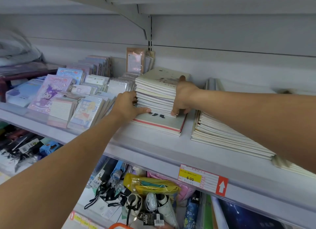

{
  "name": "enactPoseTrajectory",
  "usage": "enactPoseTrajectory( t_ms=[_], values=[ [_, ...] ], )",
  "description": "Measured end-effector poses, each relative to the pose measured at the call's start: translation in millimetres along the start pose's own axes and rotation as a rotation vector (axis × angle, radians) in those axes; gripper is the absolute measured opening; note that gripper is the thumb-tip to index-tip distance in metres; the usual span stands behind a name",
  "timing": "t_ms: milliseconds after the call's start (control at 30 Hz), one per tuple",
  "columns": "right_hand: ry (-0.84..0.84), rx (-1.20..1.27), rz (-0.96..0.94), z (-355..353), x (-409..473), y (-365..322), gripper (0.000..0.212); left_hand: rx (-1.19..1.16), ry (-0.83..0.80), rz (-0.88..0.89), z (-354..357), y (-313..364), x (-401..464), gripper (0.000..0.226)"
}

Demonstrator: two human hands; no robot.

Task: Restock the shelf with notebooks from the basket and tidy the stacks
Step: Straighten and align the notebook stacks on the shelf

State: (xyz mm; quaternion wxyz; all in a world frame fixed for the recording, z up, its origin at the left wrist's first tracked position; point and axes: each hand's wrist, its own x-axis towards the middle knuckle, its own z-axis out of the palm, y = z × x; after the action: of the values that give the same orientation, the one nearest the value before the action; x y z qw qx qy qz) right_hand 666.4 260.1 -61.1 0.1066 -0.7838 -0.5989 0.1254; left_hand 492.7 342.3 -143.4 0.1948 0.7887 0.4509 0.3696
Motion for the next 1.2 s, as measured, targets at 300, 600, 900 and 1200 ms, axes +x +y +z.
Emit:
enactPoseTrajectory(
  t_ms=[300,600,900,1200],
  values=[
    [-0.095,1.189,0.206,11,-18,2,0.035,-0.139,-0.041,-0.114,2,3,0,0.055],
    [-0.101,1.352,0.189,11,-22,7,0.032,-0.183,-0.010,-0.143,5,3,-2,0.055],
    [0.115,1.452,0.330,15,-2,6,0.068,-0.447,-0.041,-0.277,-6,34,6,0.083],
    [0.035,1.559,0.337,36,34,1,0.126,-0.591,0.340,-0.293,26,49,18,0.063]
  ],
)
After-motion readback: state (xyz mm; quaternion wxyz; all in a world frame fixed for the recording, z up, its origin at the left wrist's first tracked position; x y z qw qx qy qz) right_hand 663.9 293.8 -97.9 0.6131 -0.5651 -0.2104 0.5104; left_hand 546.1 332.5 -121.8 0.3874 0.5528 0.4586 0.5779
